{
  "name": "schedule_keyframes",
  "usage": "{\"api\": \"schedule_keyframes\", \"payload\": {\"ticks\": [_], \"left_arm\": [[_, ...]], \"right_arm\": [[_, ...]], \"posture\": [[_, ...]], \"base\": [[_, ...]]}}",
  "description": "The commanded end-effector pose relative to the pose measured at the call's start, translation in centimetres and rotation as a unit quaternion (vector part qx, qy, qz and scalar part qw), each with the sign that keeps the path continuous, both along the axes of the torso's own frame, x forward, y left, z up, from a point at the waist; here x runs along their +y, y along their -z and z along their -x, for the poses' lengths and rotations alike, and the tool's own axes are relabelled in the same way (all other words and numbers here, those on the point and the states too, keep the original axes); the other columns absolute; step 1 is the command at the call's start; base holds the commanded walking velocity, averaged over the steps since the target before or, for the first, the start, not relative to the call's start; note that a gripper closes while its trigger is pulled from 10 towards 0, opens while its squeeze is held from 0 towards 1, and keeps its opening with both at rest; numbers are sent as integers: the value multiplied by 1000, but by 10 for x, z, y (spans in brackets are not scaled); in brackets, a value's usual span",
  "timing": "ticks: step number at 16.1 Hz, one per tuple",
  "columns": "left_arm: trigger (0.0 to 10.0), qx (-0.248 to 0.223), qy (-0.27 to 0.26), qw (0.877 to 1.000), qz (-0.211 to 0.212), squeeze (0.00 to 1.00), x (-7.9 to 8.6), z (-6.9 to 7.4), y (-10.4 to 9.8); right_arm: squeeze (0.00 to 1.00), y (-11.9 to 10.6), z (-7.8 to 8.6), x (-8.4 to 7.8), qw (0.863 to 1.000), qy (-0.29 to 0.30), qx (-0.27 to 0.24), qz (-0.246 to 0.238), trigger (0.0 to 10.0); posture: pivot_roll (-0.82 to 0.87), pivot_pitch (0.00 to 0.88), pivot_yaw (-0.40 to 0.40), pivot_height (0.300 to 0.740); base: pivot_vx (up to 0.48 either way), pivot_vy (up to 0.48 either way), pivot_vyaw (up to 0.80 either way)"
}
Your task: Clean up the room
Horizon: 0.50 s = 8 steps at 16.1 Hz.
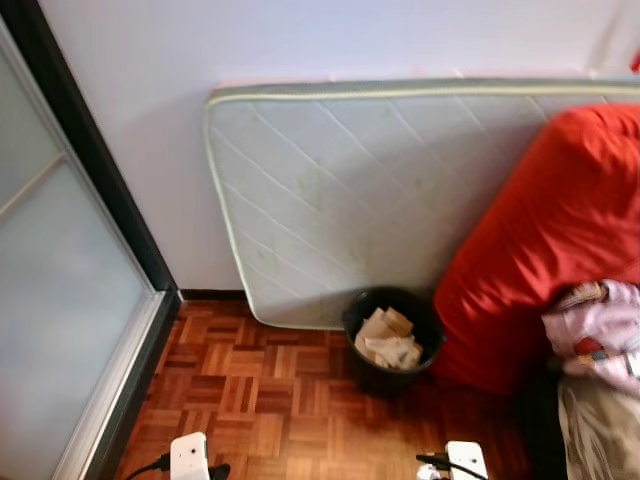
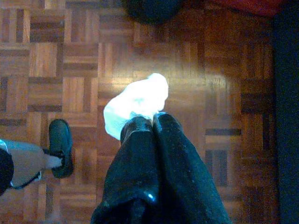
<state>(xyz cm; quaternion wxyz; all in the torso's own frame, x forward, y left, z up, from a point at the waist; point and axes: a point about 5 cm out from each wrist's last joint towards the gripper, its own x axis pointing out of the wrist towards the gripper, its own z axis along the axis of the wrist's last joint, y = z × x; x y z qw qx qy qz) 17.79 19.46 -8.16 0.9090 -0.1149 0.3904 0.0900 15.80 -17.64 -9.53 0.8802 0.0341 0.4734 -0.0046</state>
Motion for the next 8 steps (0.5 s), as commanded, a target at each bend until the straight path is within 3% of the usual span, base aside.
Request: {"api": "schedule_keyframes", "payload": {"ticks": [1,8], "left_arm": [[10000,2,-1,1000,-1,0,1,0,0],[10000,7,17,1000,-6,0,-2,7,3]], "right_arm": [[0,-1,-3,1,1000,4,-8,-4,10000],[0,1,3,2,1000,-10,1,-5,10000]], "posture": [[81,0,6,740],[77,0,6,740]], "base": [[270,0,0],[295,0,0]]}}
